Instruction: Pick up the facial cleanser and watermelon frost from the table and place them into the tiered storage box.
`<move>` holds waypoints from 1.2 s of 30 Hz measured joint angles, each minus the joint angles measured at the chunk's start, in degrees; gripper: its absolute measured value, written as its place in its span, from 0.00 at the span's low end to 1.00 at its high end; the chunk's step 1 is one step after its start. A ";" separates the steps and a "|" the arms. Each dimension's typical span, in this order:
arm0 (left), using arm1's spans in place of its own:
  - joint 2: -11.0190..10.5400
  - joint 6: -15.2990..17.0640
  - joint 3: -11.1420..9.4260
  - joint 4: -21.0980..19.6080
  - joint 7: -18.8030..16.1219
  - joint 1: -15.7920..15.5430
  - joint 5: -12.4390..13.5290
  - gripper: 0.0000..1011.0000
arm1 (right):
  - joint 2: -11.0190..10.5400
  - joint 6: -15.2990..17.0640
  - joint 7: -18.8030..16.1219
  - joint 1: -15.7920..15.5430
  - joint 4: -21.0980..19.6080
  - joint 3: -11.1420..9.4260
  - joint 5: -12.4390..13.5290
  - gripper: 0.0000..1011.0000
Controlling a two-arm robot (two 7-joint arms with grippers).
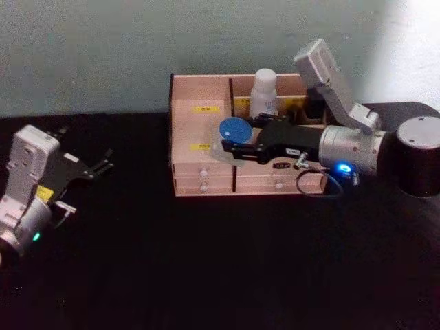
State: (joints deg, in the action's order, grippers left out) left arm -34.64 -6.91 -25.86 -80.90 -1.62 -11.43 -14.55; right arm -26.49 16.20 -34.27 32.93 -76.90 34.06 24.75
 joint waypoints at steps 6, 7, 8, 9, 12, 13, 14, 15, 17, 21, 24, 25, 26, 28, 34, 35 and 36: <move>0.00 0.00 0.00 0.00 0.00 0.00 0.00 0.99 | 1.69 -0.65 -0.57 2.20 2.87 0.80 -0.27 0.70; 0.00 0.00 0.00 0.00 0.00 0.00 0.00 0.99 | 1.93 -0.74 -0.67 2.51 3.31 0.91 -0.35 0.70; 0.00 0.00 0.00 0.00 0.00 0.00 0.00 0.99 | 2.32 -0.88 -0.83 2.96 3.90 1.10 -0.42 0.70; 0.00 0.00 0.00 0.00 0.00 0.00 0.00 0.99 | 2.49 -0.98 -0.91 3.17 4.21 1.20 -0.47 0.70; 0.00 0.00 0.00 0.00 0.00 0.00 0.00 0.99 | 3.02 -1.28 -1.16 3.79 5.12 1.53 -0.70 0.70; 0.00 0.00 0.00 0.00 0.00 0.00 0.00 0.99 | 3.38 -1.49 -1.37 4.24 5.84 1.78 -0.86 0.70; 0.00 0.00 0.00 0.00 0.00 0.00 0.00 0.99 | 3.56 -1.60 -1.45 4.46 6.20 1.92 -0.93 0.70; 0.00 0.00 0.00 0.00 0.00 0.00 0.00 0.99 | 3.95 -1.85 -1.62 4.90 6.86 2.18 -1.13 0.70; 0.00 0.00 0.00 0.00 0.00 0.00 0.00 0.99 | 4.36 -2.07 -1.79 5.31 7.63 2.41 -1.30 0.70; 0.00 0.00 0.00 0.00 0.00 0.00 0.00 0.99 | 5.41 -2.54 -2.14 6.29 9.44 2.97 -1.80 0.70; 0.00 0.00 0.00 0.00 0.00 0.00 0.00 0.99 | 6.07 -2.80 -2.41 6.96 10.74 3.35 -2.22 0.70; 0.00 0.00 0.00 0.00 0.00 0.00 0.00 0.99 | 6.28 -2.88 -2.48 7.19 11.11 3.46 -2.35 0.70; 0.00 0.00 0.00 0.00 0.00 0.00 0.00 0.99 | 6.61 -3.00 -2.60 7.56 11.79 3.61 -2.56 0.70; 0.00 0.00 0.00 0.00 0.00 0.00 0.00 0.99 | 6.89 -3.13 -2.72 7.87 12.45 3.71 -2.74 0.70; 0.00 0.00 0.00 0.00 0.00 0.00 0.00 0.99 | 8.26 -3.68 -3.03 9.08 15.14 3.79 -3.15 0.70; 0.00 0.00 0.00 0.00 0.00 0.00 0.00 0.99 | 8.50 -3.77 -3.17 9.35 15.69 3.77 -3.20 0.70; 0.00 0.00 0.00 0.00 0.00 0.00 0.00 0.99 | 8.66 -3.81 -3.23 9.51 16.06 3.74 -3.23 0.70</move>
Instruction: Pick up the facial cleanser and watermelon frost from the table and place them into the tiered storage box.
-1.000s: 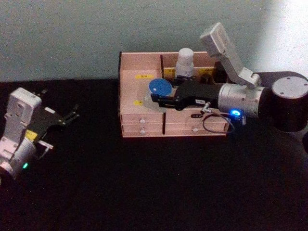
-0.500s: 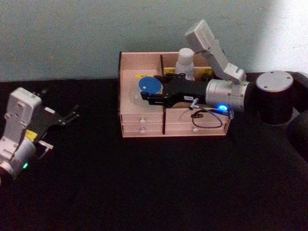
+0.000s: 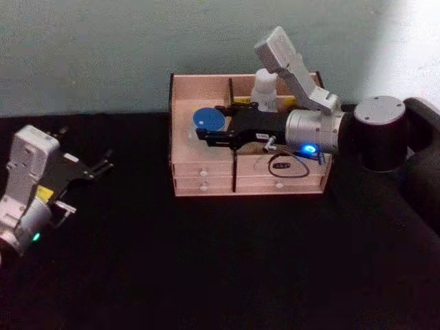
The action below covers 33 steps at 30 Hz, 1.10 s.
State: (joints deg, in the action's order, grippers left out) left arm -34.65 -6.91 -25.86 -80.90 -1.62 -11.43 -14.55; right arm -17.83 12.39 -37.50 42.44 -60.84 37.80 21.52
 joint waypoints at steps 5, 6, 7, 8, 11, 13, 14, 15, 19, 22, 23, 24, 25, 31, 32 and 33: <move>0.00 0.00 0.00 0.00 0.00 0.00 0.00 0.99 | 0.85 -0.15 -0.29 0.70 1.70 -0.16 -0.11 0.70; 0.00 0.00 0.00 0.00 0.00 0.00 0.00 0.99 | 0.99 -0.15 -0.31 0.78 1.92 -0.20 -0.11 0.70; 0.00 0.00 0.00 0.00 0.00 0.00 0.00 0.99 | 1.10 -0.15 -0.32 0.86 2.12 -0.24 -0.11 0.70; 0.00 0.00 0.00 0.00 0.00 0.00 0.00 0.99 | 1.32 -0.15 -0.32 0.99 2.56 -0.31 -0.12 0.70; 0.00 0.00 0.00 0.00 0.00 0.00 0.00 0.99 | 1.69 -0.14 -0.27 1.24 3.28 -0.48 -0.18 0.70; 0.00 0.00 0.00 0.00 0.00 0.00 0.00 0.99 | 1.85 -0.12 -0.22 1.33 3.58 -0.54 -0.24 0.70; 0.00 0.00 0.00 0.00 0.00 0.00 0.00 0.99 | 2.00 -0.09 -0.17 1.43 3.85 -0.60 -0.30 0.70; 0.00 0.00 0.00 0.00 0.00 0.00 0.00 0.99 | 2.06 -0.08 -0.13 1.46 3.97 -0.63 -0.32 0.70; 0.00 0.00 0.00 0.00 0.00 0.00 0.00 0.99 | 2.43 -0.01 0.02 1.56 4.64 -0.79 -0.50 0.70; 0.00 0.00 0.00 0.00 0.00 0.00 0.00 0.99 | 2.66 0.01 0.15 1.59 5.08 -0.91 -0.63 0.70; 0.00 0.00 0.00 0.00 0.00 0.00 0.00 0.99 | 2.70 0.00 0.17 1.60 5.18 -0.94 -0.67 0.70; 0.00 0.00 0.00 0.00 0.00 0.00 0.00 0.99 | 2.79 0.00 0.22 1.62 5.32 -1.00 -0.72 0.70; 0.00 0.00 0.00 0.00 0.00 0.00 0.00 0.99 | 2.84 0.00 0.24 1.62 5.36 -1.05 -0.74 0.70; 0.00 0.00 0.00 0.00 0.00 0.00 0.00 0.99 | 2.99 -0.03 0.63 1.56 5.40 -1.33 -0.96 0.70; 0.00 0.00 0.00 0.00 0.00 0.00 0.00 0.99 | 2.99 -0.04 0.62 1.56 5.40 -1.34 -0.96 0.70; 0.00 0.00 0.00 0.00 0.00 0.00 0.00 0.99 | 2.98 -0.03 0.63 1.55 5.40 -1.33 -0.96 0.70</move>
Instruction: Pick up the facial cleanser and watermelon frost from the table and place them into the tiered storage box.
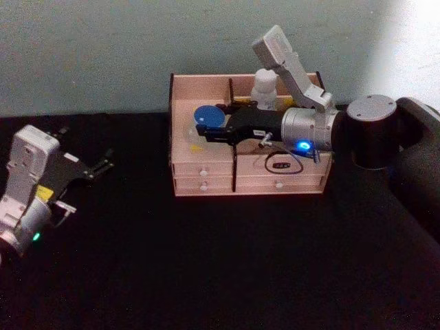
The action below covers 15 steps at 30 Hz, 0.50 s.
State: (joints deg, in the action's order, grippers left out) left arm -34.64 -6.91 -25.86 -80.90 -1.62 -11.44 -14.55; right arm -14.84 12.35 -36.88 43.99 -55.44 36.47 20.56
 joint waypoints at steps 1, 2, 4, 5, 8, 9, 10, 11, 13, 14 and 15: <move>0.00 0.00 0.00 0.00 0.00 0.01 0.00 0.99 | 0.00 0.00 0.00 0.00 0.00 0.00 0.00 0.70; 0.00 0.00 0.00 0.00 0.00 0.00 0.00 0.99 | -0.01 0.00 -0.01 -0.01 -0.01 0.01 0.01 0.70; 0.00 0.00 0.00 0.00 0.00 0.00 0.00 0.99 | -0.01 0.00 -0.01 -0.02 -0.01 0.02 0.01 0.70; 0.00 0.00 0.00 0.00 0.00 0.00 0.00 0.99 | -0.02 0.00 -0.02 -0.03 -0.01 0.02 0.03 0.70; 0.00 0.00 0.00 0.00 0.00 0.00 0.00 0.99 | -0.03 0.00 -0.03 -0.04 -0.03 0.04 0.06 0.70; 0.00 0.00 0.00 0.00 0.00 0.00 0.00 0.99 | -0.03 0.00 -0.03 -0.04 -0.03 0.04 0.06 0.70; 0.00 0.00 0.00 0.00 0.00 0.00 0.00 0.99 | -0.03 0.00 -0.03 -0.05 -0.03 0.05 0.06 0.70; 0.00 0.00 0.00 0.00 0.00 0.00 0.00 0.99 | -0.04 0.00 -0.03 -0.05 -0.04 0.06 0.07 0.70; 0.00 0.00 0.00 0.00 0.00 0.01 0.00 0.99 | -0.04 0.00 -0.05 -0.06 -0.06 0.07 0.09 0.70; 0.00 0.00 0.00 0.00 0.00 0.01 0.00 0.99 | -0.05 0.00 -0.05 -0.06 -0.06 0.08 0.09 0.70; 0.00 0.00 0.00 0.00 0.00 0.01 0.00 0.99 | -0.05 0.00 -0.06 -0.06 -0.06 0.08 0.09 0.70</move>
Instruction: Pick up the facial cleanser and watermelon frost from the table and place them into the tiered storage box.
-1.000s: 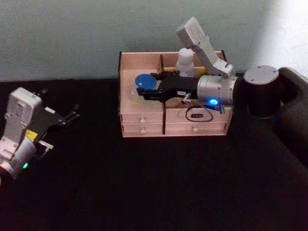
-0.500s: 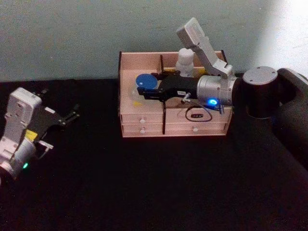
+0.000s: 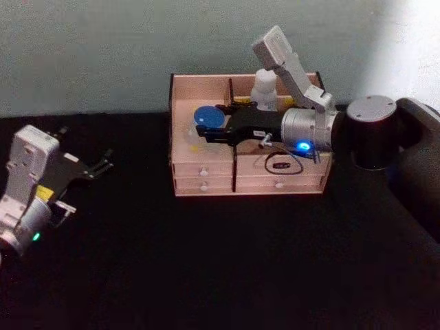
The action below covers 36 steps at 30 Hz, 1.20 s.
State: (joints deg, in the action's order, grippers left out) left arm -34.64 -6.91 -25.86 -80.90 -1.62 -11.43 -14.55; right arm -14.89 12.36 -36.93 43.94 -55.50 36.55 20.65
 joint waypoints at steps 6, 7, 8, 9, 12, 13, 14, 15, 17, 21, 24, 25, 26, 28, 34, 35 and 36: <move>0.00 0.00 0.00 0.00 0.00 0.00 0.00 0.99 | -0.02 0.00 -0.04 0.00 -0.02 0.03 0.04 0.86; 0.00 0.00 0.00 0.00 0.00 -0.01 0.00 0.99 | -0.03 0.01 -0.05 0.00 -0.02 0.04 0.05 0.88; 0.00 0.00 0.00 0.00 0.00 0.00 0.00 0.99 | -0.03 0.01 -0.05 0.00 -0.02 0.04 0.05 0.89; 0.00 0.00 0.00 0.00 0.00 0.00 0.00 0.99 | -0.03 0.02 -0.06 0.00 -0.02 0.04 0.05 0.93; 0.00 0.00 0.00 0.00 0.00 0.00 0.00 0.99 | -0.04 0.02 -0.06 0.00 -0.02 0.04 0.05 0.98; 0.00 0.00 0.00 0.00 0.00 0.00 0.00 0.99 | -0.04 0.02 -0.06 0.00 -0.02 0.04 0.05 0.99; 0.00 0.00 0.00 0.00 0.00 0.00 0.00 0.99 | -0.04 0.03 -0.07 0.00 -0.02 0.04 0.05 0.99; 0.00 0.00 0.00 0.00 0.00 0.00 0.00 0.99 | -0.04 0.03 -0.07 0.00 -0.02 0.04 0.05 0.99; 0.00 0.00 0.00 0.00 0.00 0.00 0.00 0.99 | -0.04 0.04 -0.06 0.00 -0.02 0.04 0.05 0.99; 0.00 0.00 0.00 0.00 0.00 0.00 0.00 0.99 | -0.04 0.05 -0.07 0.00 -0.01 0.04 0.05 0.99; 0.00 0.00 0.00 0.00 0.00 0.00 0.00 0.99 | -0.26 0.07 -0.04 -0.25 -0.64 -0.13 0.05 0.99; 0.00 0.00 0.00 0.00 0.00 0.00 0.00 0.99 | -0.60 0.06 0.16 -0.68 -1.61 -0.42 0.12 0.99; 0.00 0.00 0.00 0.00 0.00 0.00 0.00 0.99 | -0.85 0.06 0.29 -0.96 -2.29 -0.62 0.18 0.99; 0.00 0.00 0.00 0.00 0.00 0.00 0.00 0.99 | -1.43 0.04 0.61 -1.62 -3.89 -1.04 0.35 0.99; 0.00 0.00 0.00 0.00 0.00 0.00 0.00 0.99 | -5.47 0.56 1.57 -6.13 -13.37 -3.21 2.15 0.99; 0.00 0.00 0.00 0.00 0.00 0.00 0.00 0.99 | -6.48 0.84 1.56 -7.23 -15.30 -3.61 2.74 0.99; 0.00 0.00 0.00 0.00 0.00 0.00 0.00 0.99 | -7.15 1.03 1.55 -7.84 -16.49 -3.89 3.16 0.99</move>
State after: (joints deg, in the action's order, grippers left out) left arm -34.65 -6.91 -25.86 -80.90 -1.62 -11.43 -14.55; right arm -22.04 13.38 -35.38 36.10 -72.00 32.66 23.81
